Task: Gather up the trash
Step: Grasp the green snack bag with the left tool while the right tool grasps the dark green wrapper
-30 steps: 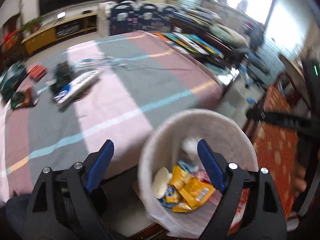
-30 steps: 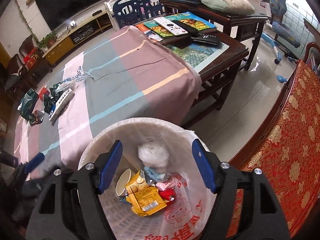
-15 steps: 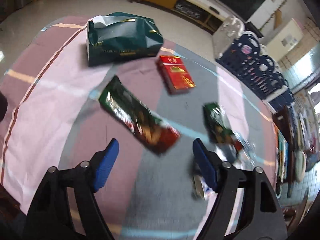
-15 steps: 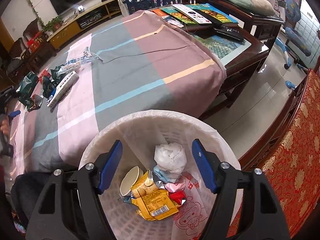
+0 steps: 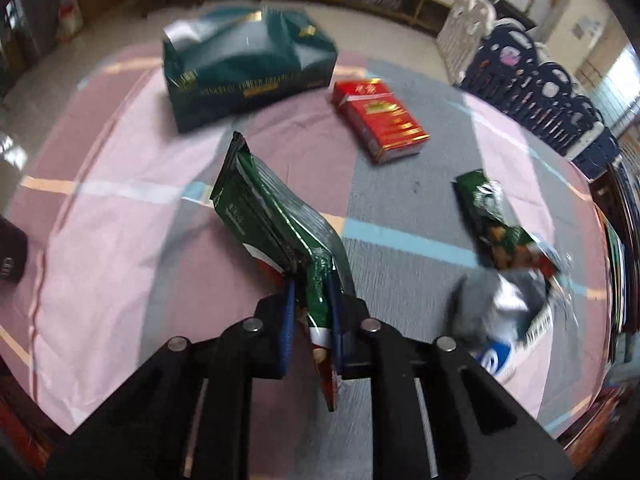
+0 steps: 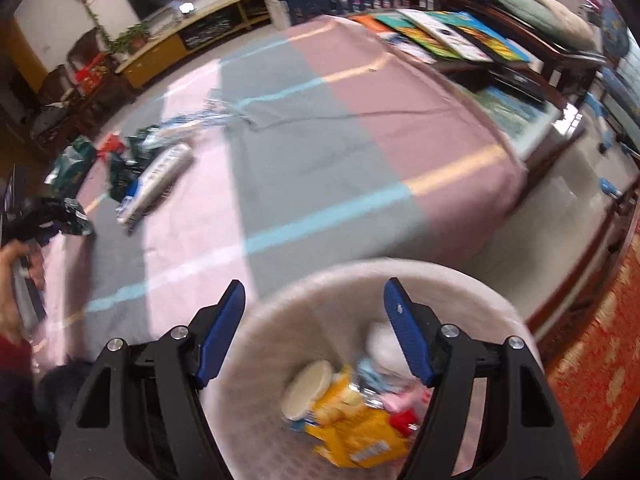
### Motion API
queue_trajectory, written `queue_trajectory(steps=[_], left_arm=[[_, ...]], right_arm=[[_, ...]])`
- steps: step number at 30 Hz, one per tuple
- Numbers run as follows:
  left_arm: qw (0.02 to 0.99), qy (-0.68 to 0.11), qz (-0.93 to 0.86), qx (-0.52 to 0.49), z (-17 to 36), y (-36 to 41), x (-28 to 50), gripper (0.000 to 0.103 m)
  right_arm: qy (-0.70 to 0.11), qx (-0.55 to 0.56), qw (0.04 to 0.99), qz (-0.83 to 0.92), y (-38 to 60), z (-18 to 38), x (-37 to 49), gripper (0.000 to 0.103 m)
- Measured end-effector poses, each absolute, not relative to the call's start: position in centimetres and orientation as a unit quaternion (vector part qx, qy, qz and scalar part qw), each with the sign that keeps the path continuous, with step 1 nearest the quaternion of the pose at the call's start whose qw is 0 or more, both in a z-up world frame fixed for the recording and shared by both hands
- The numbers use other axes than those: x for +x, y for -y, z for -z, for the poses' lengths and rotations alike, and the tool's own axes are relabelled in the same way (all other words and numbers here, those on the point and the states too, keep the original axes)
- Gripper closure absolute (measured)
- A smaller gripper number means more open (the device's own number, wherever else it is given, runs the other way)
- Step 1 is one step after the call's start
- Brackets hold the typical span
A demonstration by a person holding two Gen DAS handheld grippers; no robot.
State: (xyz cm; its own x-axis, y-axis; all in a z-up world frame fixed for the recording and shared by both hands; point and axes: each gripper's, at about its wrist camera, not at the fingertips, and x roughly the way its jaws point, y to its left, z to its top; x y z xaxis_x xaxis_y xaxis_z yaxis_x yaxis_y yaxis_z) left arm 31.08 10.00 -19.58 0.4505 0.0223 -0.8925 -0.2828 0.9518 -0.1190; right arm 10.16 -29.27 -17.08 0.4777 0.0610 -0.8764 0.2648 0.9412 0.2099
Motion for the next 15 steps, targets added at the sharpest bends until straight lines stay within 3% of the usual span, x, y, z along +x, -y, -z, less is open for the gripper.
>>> queue_trajectory(steps=[6, 15], left_arm=[[0.876, -0.451, -0.07, -0.158, 15.4, -9.2, 20.9, 0.088], [0.875, -0.458, -0.042, -0.148, 16.4, -8.7, 15.2, 0.088]], right_arm=[[-0.479, 0.143, 0.866, -0.028, 21.0, 16.2, 17.8, 0.032], [-0.502, 0.193, 0.841, -0.062, 12.3, 17.7, 30.3, 0.032]])
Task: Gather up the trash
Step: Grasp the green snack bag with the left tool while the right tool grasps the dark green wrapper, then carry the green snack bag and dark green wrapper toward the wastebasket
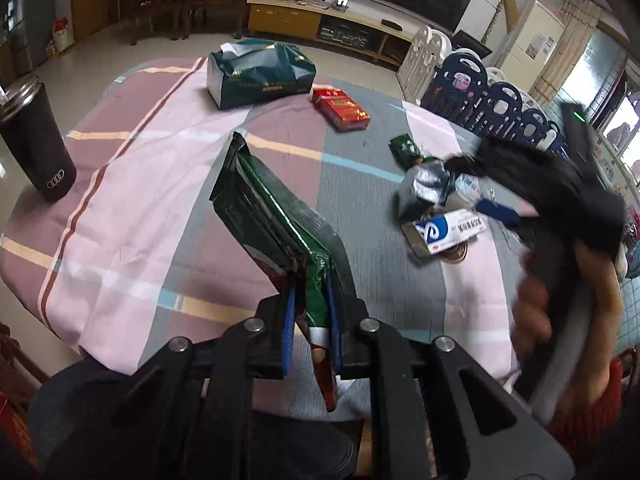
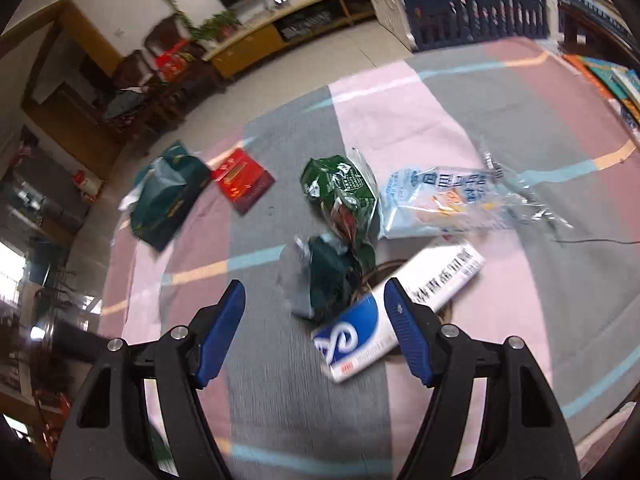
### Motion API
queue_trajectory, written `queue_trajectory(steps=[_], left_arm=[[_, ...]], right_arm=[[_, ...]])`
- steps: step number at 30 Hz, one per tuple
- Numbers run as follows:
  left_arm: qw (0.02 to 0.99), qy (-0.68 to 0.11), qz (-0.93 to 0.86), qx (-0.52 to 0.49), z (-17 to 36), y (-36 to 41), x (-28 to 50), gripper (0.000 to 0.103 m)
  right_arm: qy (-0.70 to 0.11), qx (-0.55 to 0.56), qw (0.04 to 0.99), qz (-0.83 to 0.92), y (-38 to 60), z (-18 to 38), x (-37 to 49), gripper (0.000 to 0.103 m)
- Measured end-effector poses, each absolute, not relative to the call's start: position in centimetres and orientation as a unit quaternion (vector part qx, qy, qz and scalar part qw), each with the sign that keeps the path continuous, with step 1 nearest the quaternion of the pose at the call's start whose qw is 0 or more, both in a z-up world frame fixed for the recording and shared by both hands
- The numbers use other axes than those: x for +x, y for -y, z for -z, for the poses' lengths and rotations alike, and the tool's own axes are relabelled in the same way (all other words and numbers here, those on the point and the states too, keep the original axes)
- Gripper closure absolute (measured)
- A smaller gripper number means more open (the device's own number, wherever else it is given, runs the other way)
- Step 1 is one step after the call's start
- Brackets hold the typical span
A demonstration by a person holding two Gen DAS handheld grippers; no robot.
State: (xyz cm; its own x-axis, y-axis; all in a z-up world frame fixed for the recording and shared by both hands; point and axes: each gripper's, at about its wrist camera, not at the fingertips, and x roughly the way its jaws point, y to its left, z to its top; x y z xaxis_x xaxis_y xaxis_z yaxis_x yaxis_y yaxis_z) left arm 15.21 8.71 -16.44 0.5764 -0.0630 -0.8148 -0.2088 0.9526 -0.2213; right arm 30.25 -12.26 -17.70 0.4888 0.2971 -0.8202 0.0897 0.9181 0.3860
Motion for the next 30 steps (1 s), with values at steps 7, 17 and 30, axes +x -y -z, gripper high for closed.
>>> queue_trajectory(steps=[7, 17, 30], left_arm=[[0.871, -0.466, -0.048, -0.15, 17.9, -9.4, 14.7, 0.088], [0.874, -0.464, -0.064, -0.13, 17.3, -8.8, 14.1, 0.087], [0.885, -0.459, -0.04, -0.071, 18.5, -3.6, 14.5, 0.087]], right_arm=[[-0.528, 0.157, 0.83, -0.085, 9.3, 19.1, 31.0, 0.071], [-0.444, -0.085, 0.884, -0.115, 9.1, 14.1, 17.8, 0.075], [-0.475, -0.061, 0.878, -0.006, 16.2, 17.3, 12.6, 0.075]])
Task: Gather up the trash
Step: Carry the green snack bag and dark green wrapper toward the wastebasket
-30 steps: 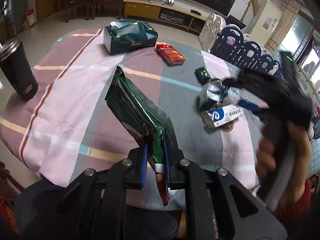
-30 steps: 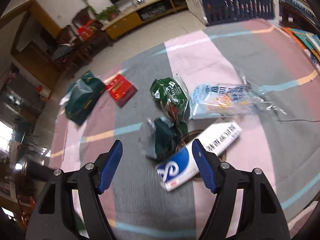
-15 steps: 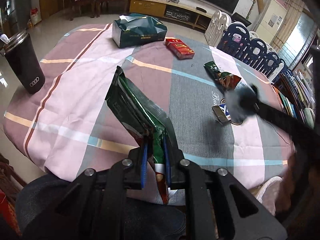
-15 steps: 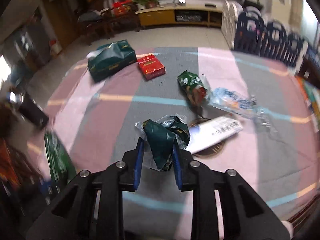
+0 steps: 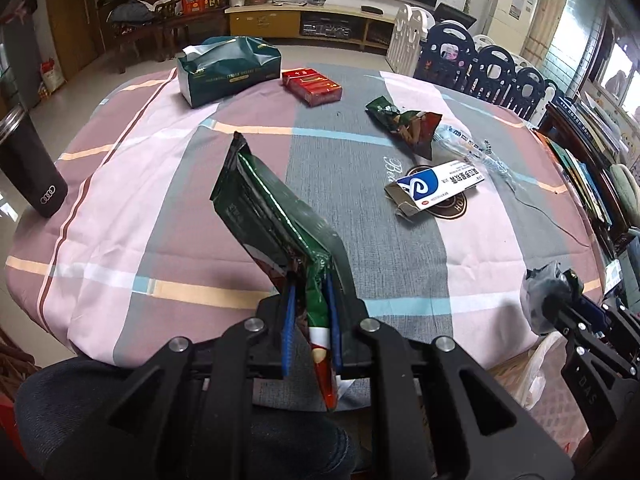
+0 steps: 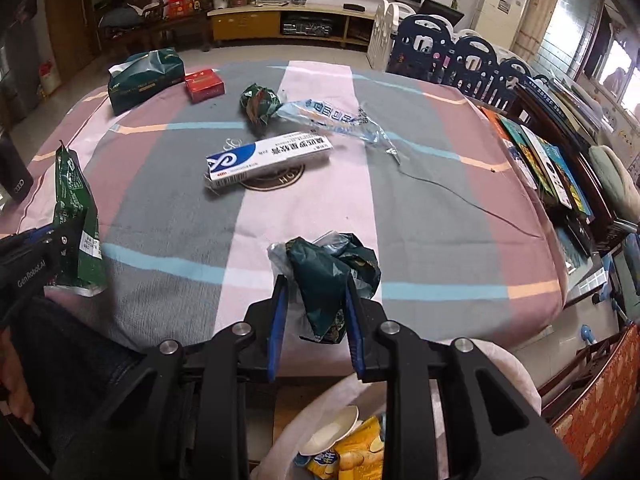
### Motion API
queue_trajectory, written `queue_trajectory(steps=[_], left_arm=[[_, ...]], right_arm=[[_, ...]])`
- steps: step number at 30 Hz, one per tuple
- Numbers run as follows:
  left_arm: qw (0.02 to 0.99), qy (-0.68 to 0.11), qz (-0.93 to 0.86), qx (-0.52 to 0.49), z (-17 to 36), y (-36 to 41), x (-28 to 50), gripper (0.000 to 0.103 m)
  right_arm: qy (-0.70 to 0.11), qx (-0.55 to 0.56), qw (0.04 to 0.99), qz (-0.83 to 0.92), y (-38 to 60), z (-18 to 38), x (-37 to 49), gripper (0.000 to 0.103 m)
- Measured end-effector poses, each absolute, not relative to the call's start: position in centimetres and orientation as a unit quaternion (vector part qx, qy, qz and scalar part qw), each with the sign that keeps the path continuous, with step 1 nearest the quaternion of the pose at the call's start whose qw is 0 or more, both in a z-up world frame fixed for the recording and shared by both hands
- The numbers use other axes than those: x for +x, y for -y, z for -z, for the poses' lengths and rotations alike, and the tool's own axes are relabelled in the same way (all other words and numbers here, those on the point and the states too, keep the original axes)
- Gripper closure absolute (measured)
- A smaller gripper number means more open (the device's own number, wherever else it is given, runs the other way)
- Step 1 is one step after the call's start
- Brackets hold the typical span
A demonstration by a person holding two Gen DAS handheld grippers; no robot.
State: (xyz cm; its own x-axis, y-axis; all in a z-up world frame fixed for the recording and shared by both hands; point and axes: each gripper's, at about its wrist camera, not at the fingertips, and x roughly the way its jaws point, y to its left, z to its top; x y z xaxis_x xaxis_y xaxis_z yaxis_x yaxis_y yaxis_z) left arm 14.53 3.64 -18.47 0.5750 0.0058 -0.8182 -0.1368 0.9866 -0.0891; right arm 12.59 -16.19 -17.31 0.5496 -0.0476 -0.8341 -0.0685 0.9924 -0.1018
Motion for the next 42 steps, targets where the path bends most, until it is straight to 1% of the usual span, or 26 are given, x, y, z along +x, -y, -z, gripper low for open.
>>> queue_trajectory(steps=[6, 12, 28, 37, 42], left_arm=[[0.881, -0.467, -0.044, -0.063, 18.2, -4.2, 14.0, 0.087], [0.873, -0.482, -0.044, -0.066, 19.2, -4.6, 14.2, 0.087], [0.875, -0.478, -0.054, -0.055, 19.3, -4.2, 14.1, 0.087], [0.873, -0.48, -0.054, -0.063, 19.3, -4.6, 14.2, 0.088], [0.88, -0.467, -0.057, -0.07, 18.9, -4.8, 13.8, 0.088]], right_arm=[[-0.479, -0.057, 0.876, -0.005, 15.7, 17.3, 12.1, 0.075], [-0.478, -0.054, 0.877, -0.012, 14.9, 16.9, 11.8, 0.075], [-0.468, -0.052, 0.882, -0.024, 14.1, 15.8, 11.0, 0.075], [-0.459, -0.046, 0.887, -0.011, 17.6, 13.2, 9.1, 0.075], [-0.47, -0.075, 0.879, 0.022, 21.0, 12.4, 6.7, 0.075]])
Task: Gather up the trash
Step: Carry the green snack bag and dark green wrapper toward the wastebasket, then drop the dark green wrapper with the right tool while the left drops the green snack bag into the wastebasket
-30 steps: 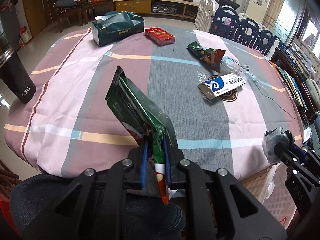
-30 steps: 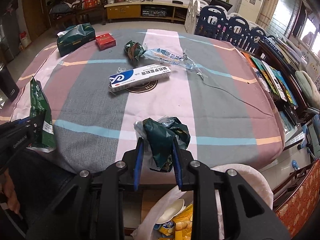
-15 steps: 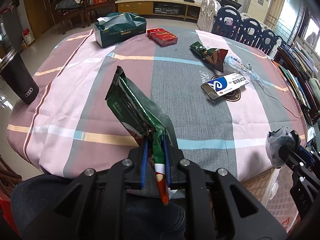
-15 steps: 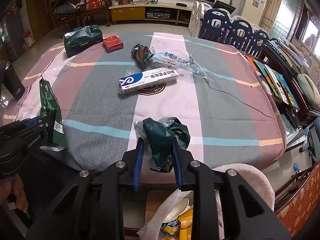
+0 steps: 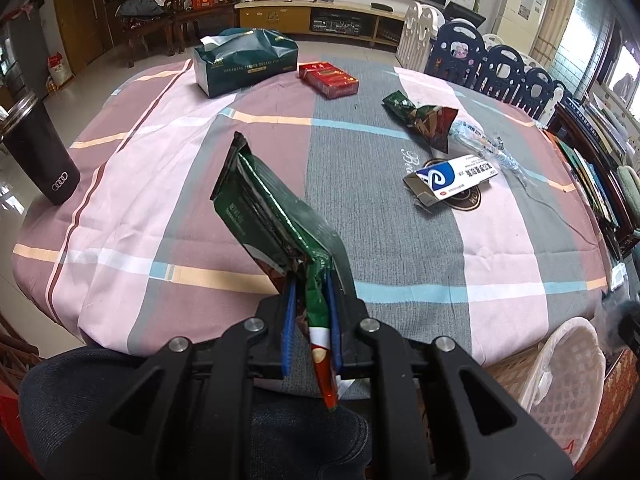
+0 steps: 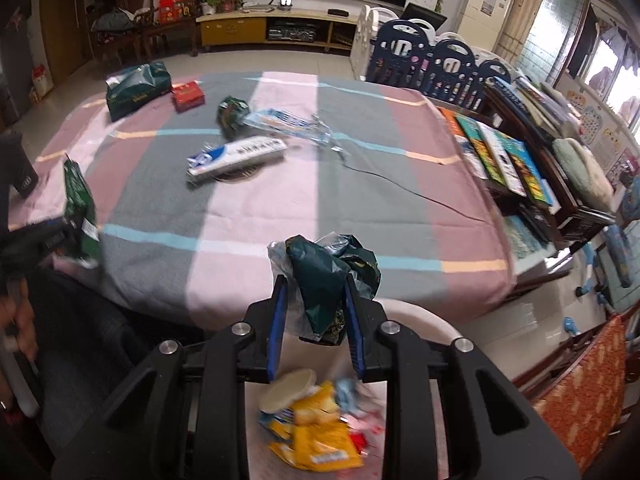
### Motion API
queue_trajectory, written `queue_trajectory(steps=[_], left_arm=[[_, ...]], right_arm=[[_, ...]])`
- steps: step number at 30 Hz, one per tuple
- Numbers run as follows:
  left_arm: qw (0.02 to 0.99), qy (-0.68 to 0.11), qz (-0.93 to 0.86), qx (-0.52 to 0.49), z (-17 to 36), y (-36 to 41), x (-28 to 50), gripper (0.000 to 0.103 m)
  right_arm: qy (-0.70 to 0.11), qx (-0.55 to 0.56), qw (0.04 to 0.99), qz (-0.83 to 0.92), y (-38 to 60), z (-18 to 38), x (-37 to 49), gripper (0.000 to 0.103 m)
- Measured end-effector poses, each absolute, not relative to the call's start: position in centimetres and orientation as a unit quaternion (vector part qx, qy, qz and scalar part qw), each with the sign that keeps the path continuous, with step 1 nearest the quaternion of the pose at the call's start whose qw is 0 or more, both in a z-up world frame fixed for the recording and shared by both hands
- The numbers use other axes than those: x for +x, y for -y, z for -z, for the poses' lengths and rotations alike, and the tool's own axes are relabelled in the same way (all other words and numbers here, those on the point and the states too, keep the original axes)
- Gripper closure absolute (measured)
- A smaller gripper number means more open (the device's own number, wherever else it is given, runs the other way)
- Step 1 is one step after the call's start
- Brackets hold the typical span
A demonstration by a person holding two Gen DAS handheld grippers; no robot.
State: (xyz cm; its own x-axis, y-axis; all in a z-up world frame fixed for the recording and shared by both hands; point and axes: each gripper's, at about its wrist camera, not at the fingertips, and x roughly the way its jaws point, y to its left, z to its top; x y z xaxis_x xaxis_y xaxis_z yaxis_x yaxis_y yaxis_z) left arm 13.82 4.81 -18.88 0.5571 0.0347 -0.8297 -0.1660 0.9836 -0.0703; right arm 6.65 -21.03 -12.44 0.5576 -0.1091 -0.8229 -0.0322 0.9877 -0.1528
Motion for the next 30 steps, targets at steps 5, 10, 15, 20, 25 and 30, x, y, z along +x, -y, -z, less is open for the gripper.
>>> queue_trajectory(steps=[5, 10, 15, 20, 25, 30], left_arm=[[0.882, -0.462, -0.057, -0.072, 18.7, -4.8, 13.7, 0.088], [0.885, -0.457, -0.059, -0.07, 18.5, -4.8, 13.5, 0.088], [0.885, -0.457, -0.053, -0.072, 17.8, -4.5, 13.4, 0.088], [0.891, -0.449, 0.051, -0.051, 15.4, 1.1, 12.0, 0.088], [0.866, -0.432, 0.249, 0.031, 14.3, 11.0, 8.7, 0.087], [0.8, -0.421, 0.404, 0.14, 15.2, 19.1, 4.0, 0.083]], right_arm=[[-0.508, -0.092, 0.856, 0.036, 24.0, 14.0, 4.0, 0.075], [-0.577, -0.071, 0.813, 0.027, 25.5, 17.9, 2.5, 0.055], [-0.542, -0.059, 0.837, 0.041, 25.7, 16.8, 2.1, 0.029], [-0.475, 0.02, 0.876, 0.08, 28.8, 13.2, 2.0, 0.029], [-0.434, 0.132, 0.88, 0.143, 34.2, 11.3, 1.2, 0.027], [-0.429, 0.185, 0.861, 0.202, 38.1, 11.6, 0.2, 0.027]])
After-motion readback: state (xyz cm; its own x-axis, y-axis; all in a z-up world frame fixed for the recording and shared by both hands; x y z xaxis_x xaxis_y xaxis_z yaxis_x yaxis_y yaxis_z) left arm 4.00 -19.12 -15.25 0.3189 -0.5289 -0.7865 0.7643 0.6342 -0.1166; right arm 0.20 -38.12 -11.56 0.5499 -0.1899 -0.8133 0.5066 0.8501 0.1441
